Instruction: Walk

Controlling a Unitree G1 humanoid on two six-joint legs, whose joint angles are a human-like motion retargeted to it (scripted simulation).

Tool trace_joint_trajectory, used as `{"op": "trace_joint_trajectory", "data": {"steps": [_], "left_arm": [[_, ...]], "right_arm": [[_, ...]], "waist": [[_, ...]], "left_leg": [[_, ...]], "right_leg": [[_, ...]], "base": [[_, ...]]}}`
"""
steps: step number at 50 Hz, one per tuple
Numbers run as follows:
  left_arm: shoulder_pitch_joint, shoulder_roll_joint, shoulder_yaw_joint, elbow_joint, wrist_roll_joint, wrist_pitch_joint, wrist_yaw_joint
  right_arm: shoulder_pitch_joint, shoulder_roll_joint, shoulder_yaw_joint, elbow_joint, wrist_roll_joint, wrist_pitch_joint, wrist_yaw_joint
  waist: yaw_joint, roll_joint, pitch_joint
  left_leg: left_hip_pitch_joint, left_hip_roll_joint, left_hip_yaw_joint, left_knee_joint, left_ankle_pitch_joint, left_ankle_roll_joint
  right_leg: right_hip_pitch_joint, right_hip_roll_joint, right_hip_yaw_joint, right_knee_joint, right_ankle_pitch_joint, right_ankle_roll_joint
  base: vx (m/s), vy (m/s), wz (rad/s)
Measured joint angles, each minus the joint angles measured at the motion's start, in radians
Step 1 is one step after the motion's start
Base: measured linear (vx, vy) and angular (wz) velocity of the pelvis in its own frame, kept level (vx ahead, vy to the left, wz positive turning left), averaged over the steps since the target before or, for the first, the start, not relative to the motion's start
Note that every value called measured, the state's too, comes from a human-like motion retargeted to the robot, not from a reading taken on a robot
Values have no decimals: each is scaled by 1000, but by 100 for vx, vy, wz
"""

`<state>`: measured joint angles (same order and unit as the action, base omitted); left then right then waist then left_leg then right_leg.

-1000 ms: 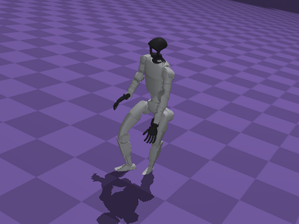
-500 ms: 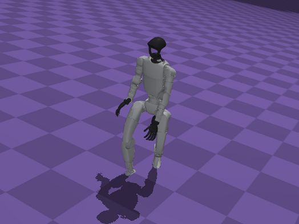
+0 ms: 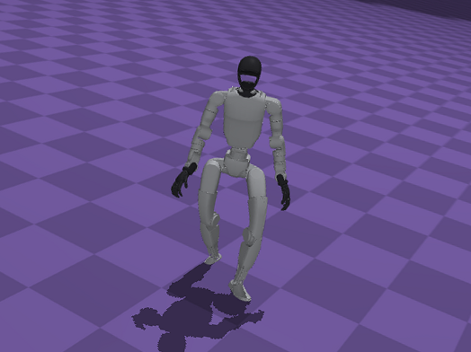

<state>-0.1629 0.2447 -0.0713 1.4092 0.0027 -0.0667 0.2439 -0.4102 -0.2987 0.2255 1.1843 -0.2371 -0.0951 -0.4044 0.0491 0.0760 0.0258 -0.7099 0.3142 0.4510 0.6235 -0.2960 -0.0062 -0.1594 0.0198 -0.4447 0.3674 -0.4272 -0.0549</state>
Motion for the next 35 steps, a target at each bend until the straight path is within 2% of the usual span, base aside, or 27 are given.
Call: {"op": "trace_joint_trajectory", "data": {"steps": [5,8,13,16,18,21,25,30,35], "left_arm": [[11,-33,5,13,-4,8,-43],[-11,-50,-13,8,3,14,-77],[-87,-66,-65,-24,19,17,-135],[-154,-53,-93,-58,30,15,-149],[-191,-45,-112,-83,33,10,-144],[-266,-24,-125,-115,23,3,-131],[-344,-10,-136,-150,3,-17,-114],[-419,-5,-145,-171,-16,-43,-124],[-413,-16,-149,-170,-17,-51,-140]], "right_arm": [[18,14,4,-2,10,-3,19],[52,27,11,9,13,2,50],[125,41,14,18,16,15,139],[155,46,14,13,17,23,193],[181,50,17,12,15,23,213],[206,49,27,4,17,20,238],[240,47,42,4,27,18,249],[256,45,39,32,60,23,270],[275,52,17,52,87,25,280]], "waist": [[12,-11,-19],[4,-36,-16],[-72,-134,24],[-142,-211,48],[-186,-242,56],[-234,-244,71],[-277,-228,83],[-267,-157,76],[-262,-156,48]], "left_leg": [[-21,-43,-12,34,34,42],[-12,-95,-21,90,-16,86],[83,-304,-17,69,-73,133],[193,-469,-27,-79,-45,149],[249,-540,-51,-137,-37,148],[356,-590,-114,-256,-26,134],[454,-599,-189,-327,-45,117],[510,-537,-260,-377,-80,107],[505,-539,-291,-310,-149,117]], "right_leg": [[1,-63,-16,132,-77,-3],[-22,-140,1,298,-95,8],[-151,-343,144,751,-56,42],[-254,-481,232,970,17,46],[-310,-529,268,1040,16,36],[-390,-519,295,1021,-20,28],[-474,-449,303,843,-36,43],[-527,-252,308,454,107,118],[-580,-187,346,305,199,172]], "base": [[36,9,74],[41,13,86],[41,14,135],[42,11,143],[42,5,131],[43,3,93],[42,0,68],[40,0,28],[35,-3,25]]}}
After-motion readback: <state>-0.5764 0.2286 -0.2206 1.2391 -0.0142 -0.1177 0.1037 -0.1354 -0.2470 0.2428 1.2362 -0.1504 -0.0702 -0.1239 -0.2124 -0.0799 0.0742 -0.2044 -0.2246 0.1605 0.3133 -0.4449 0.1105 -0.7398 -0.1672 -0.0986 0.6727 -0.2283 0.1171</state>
